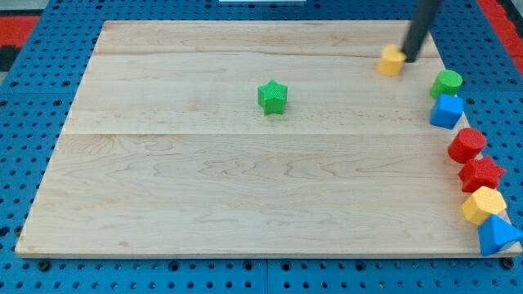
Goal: Move the green circle away from the blue cube
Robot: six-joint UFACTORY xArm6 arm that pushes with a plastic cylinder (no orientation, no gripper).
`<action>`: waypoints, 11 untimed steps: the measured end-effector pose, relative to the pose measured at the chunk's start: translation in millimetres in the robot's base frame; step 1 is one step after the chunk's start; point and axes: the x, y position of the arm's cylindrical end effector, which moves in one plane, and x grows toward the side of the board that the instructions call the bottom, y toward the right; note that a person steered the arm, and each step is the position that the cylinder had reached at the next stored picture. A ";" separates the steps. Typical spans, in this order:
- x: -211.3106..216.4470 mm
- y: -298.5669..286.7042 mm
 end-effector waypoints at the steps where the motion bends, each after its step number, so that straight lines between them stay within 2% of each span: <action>1: -0.4 -94.2; 2: -2.8 -81.4; 3: -19.9 10.7; 4: -15.9 124.5; 5: 3.9 154.0; 6: 57.0 150.4; 7: 85.7 107.6; 8: 63.2 82.5; 9: 59.4 102.2; 10: 40.2 74.7; 11: 46.3 -38.4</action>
